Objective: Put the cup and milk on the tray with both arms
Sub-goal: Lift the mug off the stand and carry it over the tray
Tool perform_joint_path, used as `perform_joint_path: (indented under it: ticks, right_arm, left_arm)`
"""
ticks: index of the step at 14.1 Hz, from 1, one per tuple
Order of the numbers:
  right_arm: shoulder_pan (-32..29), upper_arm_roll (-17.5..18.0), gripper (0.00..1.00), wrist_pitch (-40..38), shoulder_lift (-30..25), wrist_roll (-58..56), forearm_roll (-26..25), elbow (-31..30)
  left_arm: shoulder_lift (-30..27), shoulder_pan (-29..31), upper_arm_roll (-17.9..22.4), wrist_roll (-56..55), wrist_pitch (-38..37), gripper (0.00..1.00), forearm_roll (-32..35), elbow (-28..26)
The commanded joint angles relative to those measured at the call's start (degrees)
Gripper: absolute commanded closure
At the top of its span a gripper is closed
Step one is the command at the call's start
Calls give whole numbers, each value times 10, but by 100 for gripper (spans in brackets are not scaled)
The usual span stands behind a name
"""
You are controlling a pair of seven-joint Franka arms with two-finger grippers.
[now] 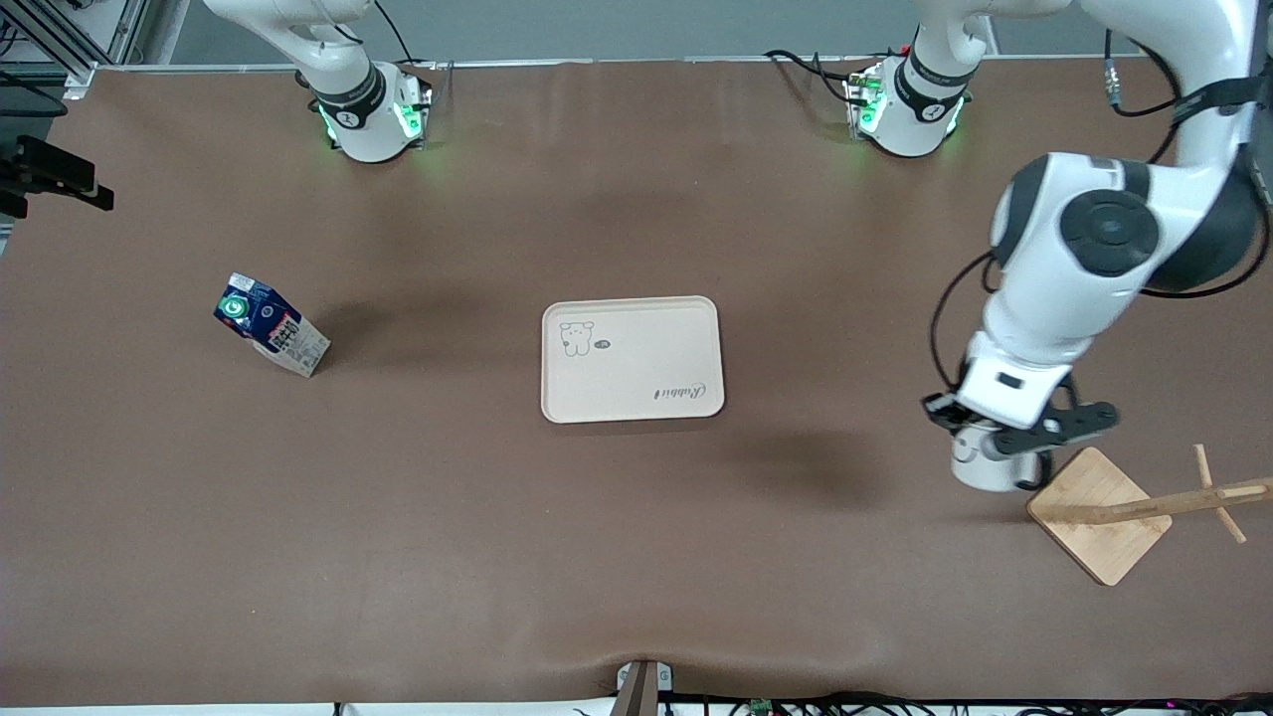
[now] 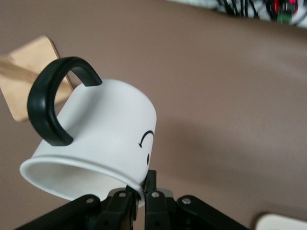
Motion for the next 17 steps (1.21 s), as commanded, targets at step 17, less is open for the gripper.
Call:
perform_joint_path:
  ticks: [17]
  right_arm:
    - [-18, 6, 0, 9, 23, 8, -28, -51]
  left_arm:
    - [210, -243, -1, -179, -91, 100, -273, 110]
